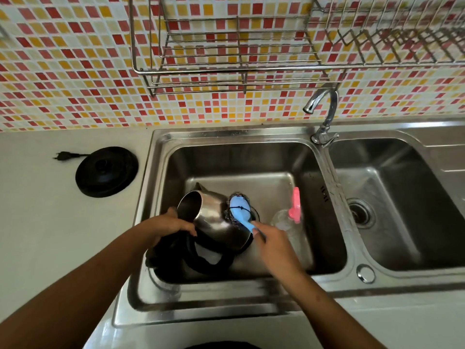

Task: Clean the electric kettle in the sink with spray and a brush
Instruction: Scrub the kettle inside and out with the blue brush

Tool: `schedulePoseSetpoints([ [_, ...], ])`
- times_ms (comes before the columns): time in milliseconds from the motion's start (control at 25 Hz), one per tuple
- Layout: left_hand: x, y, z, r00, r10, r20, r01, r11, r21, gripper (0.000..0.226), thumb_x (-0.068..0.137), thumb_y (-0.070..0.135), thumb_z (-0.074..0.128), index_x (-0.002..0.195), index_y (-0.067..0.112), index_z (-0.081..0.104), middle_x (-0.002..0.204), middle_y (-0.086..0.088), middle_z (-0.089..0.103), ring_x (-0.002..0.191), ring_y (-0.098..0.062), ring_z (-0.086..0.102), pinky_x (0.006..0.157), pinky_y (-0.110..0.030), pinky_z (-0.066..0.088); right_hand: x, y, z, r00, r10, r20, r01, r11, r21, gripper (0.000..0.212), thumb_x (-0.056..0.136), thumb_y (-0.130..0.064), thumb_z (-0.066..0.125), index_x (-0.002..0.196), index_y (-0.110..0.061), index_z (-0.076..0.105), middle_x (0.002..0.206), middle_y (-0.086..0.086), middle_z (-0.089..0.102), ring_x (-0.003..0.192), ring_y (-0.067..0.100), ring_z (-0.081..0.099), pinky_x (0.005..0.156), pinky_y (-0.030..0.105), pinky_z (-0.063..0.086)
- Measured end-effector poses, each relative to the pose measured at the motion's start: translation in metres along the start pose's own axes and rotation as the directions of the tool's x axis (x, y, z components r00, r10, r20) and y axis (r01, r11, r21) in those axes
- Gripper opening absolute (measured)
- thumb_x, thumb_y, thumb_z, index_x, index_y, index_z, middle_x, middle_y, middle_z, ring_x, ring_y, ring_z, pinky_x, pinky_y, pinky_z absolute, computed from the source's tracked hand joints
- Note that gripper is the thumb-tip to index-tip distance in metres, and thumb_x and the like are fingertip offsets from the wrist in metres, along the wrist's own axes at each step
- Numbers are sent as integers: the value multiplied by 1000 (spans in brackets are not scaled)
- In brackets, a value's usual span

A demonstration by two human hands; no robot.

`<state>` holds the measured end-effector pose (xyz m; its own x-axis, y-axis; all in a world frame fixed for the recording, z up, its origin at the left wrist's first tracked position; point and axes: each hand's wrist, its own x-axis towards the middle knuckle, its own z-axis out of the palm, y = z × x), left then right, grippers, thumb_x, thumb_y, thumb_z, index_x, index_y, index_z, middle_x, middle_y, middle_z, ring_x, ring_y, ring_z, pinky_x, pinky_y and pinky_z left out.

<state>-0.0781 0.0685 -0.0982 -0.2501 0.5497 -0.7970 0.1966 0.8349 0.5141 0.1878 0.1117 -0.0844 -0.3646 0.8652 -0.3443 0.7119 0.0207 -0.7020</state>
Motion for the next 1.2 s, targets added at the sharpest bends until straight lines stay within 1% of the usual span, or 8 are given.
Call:
schedulePoseSetpoints([
  [160,-7,3,-2,999,38,-6,-37,996,86,98,37,27,84,124,15,38,111,-12,61,99,-28,63,87,-40,55,11,-27,9,991,-125,-48,126,992,28,35,97,-29,48,129,-25,60,117,4,70,105,25,64,93,41,52],
  [280,-14,4,0,993,108,53,-113,989,96,91,49,16,78,126,23,32,109,-8,59,97,-21,60,75,-30,51,42,-9,5,999,37,-30,-38,999,-38,34,97,-25,45,125,-20,64,111,7,71,102,29,65,90,43,53],
  [360,-13,0,-1,979,179,100,-190,975,114,95,52,11,77,133,24,30,111,-6,58,101,-20,60,79,-30,51,33,3,-3,992,125,8,-125,992,-27,34,98,-25,43,123,-19,65,94,3,68,84,25,63,79,44,56],
  [600,-7,0,0,959,248,137,-268,952,148,97,59,-1,78,139,26,31,112,-7,63,101,-19,63,80,-28,53,23,-37,4,996,-85,-39,89,991,104,33,98,-25,48,127,-20,63,108,5,71,96,25,66,86,40,54],
  [800,-4,-6,-3,950,260,174,-295,931,216,98,57,11,80,135,43,31,115,-4,63,106,-23,63,92,-42,54,38,7,6,979,201,-12,-201,979,-13,32,97,-20,44,118,-14,67,107,17,71,82,26,63,75,34,53],
  [920,1,-7,-4,947,266,178,-301,929,217,100,55,13,81,134,47,31,115,-3,65,104,-22,66,93,-45,54,11,0,3,998,62,-17,-60,990,131,32,98,-19,48,126,-14,64,113,5,70,89,15,61,81,25,48],
  [1040,5,-14,-9,949,257,181,-289,940,182,100,55,13,84,133,49,32,117,-5,64,105,-24,65,92,-47,55,10,-18,15,998,-22,-63,33,983,182,34,98,-21,50,128,-14,62,115,3,69,104,20,64,93,29,49],
  [1200,3,-19,-9,947,267,179,-292,948,128,100,54,12,85,131,51,35,120,-6,63,109,-25,63,92,-48,54,41,16,14,973,230,-11,-230,972,-54,32,99,-19,43,118,-10,67,109,15,70,97,32,64,83,34,50],
])
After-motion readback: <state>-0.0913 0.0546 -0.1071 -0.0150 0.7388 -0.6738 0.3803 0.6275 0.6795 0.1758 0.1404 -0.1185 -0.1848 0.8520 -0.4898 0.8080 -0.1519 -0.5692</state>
